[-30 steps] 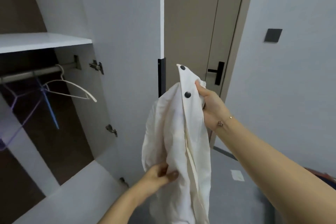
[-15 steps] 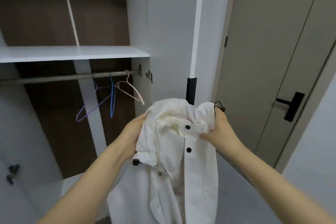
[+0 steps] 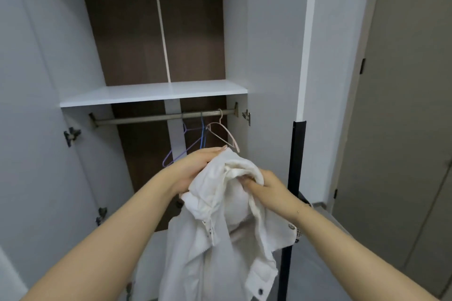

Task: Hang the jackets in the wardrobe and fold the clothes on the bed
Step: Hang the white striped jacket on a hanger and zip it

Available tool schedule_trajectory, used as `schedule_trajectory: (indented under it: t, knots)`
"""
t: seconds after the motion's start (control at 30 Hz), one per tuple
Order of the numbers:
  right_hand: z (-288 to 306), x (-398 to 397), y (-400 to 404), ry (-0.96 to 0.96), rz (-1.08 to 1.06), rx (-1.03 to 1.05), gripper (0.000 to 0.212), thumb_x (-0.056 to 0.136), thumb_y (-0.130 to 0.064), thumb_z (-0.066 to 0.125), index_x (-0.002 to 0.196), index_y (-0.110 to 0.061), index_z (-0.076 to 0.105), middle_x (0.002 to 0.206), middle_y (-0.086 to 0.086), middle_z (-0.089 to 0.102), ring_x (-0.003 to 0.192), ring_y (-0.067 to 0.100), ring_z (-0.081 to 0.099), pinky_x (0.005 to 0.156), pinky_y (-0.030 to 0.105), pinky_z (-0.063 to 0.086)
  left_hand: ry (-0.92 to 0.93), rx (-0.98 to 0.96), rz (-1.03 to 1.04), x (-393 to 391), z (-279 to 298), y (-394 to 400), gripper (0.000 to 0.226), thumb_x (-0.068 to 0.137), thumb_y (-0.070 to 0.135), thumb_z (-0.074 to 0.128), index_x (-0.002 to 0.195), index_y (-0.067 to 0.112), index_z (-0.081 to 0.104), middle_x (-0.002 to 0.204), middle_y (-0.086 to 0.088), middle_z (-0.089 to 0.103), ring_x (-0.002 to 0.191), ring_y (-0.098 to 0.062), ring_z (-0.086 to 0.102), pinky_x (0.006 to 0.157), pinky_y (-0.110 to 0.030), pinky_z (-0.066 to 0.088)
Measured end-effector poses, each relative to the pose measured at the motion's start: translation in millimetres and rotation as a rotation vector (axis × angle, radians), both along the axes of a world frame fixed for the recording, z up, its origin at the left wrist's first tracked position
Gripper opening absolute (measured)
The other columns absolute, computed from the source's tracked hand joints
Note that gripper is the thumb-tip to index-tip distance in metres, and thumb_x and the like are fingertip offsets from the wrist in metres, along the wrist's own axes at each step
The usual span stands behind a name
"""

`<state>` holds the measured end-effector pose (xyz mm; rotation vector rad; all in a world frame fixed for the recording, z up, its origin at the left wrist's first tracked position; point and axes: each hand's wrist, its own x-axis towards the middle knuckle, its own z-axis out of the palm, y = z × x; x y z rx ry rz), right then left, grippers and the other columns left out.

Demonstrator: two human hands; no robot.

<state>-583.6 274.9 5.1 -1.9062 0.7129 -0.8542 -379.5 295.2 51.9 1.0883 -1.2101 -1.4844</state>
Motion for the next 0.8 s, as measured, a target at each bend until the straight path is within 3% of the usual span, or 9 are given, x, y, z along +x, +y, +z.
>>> schedule_trajectory:
  t: [0.07,0.13,0.27,0.4,0.5,0.57,0.63,0.7,0.8]
  knots:
    - [-2.6,19.3,-6.4,-0.026,-0.094,0.068,0.022,0.098,-0.016,0.054,0.096,0.0,0.068,0.089,0.011,0.07,0.078,0.009,0.059,0.071,0.02,0.044,-0.262,-0.019,0.093,22.6,-8.4,-1.4,0.03,0.094,0.029,0.064,0.111,0.005,0.068,0.103,-0.008,0.067,0.09,-0.018,0.063,0.079,-0.029,0.053]
    - [1.5,37.3,-15.0,0.05,-0.226,0.08,0.03,0.091,-0.016,0.059,0.066,-0.001,0.053,0.064,0.009,0.051,0.063,0.012,0.043,0.058,0.023,0.036,-0.567,-0.09,0.158,44.1,-23.4,0.8,0.017,0.095,0.022,0.062,0.108,0.012,0.069,0.108,-0.001,0.07,0.096,-0.013,0.065,0.082,-0.022,0.053]
    - [5.0,67.7,-37.1,0.399,-0.315,0.037,0.04,0.081,-0.013,0.061,0.05,-0.017,0.034,0.05,-0.001,0.031,0.049,0.013,0.027,0.044,0.024,0.022,-0.668,-0.187,0.29,60.8,-59.9,13.6,0.01,0.093,0.029,0.065,0.102,0.032,0.066,0.104,0.014,0.066,0.096,-0.001,0.063,0.089,-0.019,0.051]
    - [-2.6,84.0,-54.8,0.462,-0.351,0.114,0.034,0.079,-0.016,0.063,0.055,-0.015,0.04,0.054,0.0,0.037,0.049,0.014,0.035,0.046,0.023,0.026,-0.628,-0.202,0.08,50.9,-102.3,28.3,0.048,0.076,0.057,0.073,0.117,0.047,0.052,0.109,0.029,0.058,0.098,0.008,0.057,0.078,-0.009,0.048]
    - [-3.2,95.7,-61.5,0.555,-0.339,0.137,0.024,0.08,-0.021,0.064,0.065,-0.013,0.048,0.061,0.001,0.047,0.053,0.015,0.045,0.048,0.022,0.032,-0.888,-0.223,0.178,38.4,-142.8,22.1,0.073,0.07,0.061,0.073,0.132,0.041,0.04,0.122,0.02,0.051,0.11,-0.002,0.053,0.09,-0.026,0.05]
    - [-1.1,98.3,-65.9,0.62,-0.335,0.112,0.019,0.08,-0.022,0.064,0.071,-0.01,0.052,0.067,0.003,0.051,0.056,0.016,0.049,0.05,0.022,0.035,-1.089,-0.231,0.268,33.8,-163.2,11.9,0.056,0.084,0.049,0.065,0.131,0.026,0.046,0.121,0.006,0.055,0.105,-0.017,0.058,0.083,-0.033,0.051]
    - [2.7,91.8,-70.0,0.702,-0.283,0.109,0.02,0.08,-0.024,0.066,0.081,-0.005,0.06,0.074,0.006,0.057,0.062,0.019,0.054,0.055,0.023,0.04,-1.144,-0.241,0.407,46.8,-168.9,-0.1,0.022,0.096,0.029,0.052,0.111,0.014,0.06,0.105,-0.004,0.061,0.093,-0.024,0.063,0.072,-0.031,0.048]
    - [5.6,78.6,-72.2,0.797,-0.104,0.129,0.034,0.077,-0.032,0.073,0.098,-0.007,0.066,0.087,0.004,0.066,0.076,0.02,0.064,0.065,0.025,0.048,-1.186,-0.255,0.458,74.7,-164.6,-11.2,0.019,0.097,0.015,0.049,0.088,0.008,0.064,0.088,-0.009,0.063,0.088,-0.03,0.063,0.07,-0.034,0.043]
    - [1.7,64.8,-70.3,0.735,0.198,0.249,0.036,0.079,-0.034,0.08,0.108,-0.017,0.068,0.106,0.004,0.073,0.097,0.02,0.07,0.083,0.03,0.056,-1.176,-0.283,0.324,114.9,-145.3,-22.8,0.02,0.095,0.016,0.054,0.078,0.014,0.064,0.078,-0.002,0.061,0.083,-0.026,0.06,0.064,-0.031,0.036]
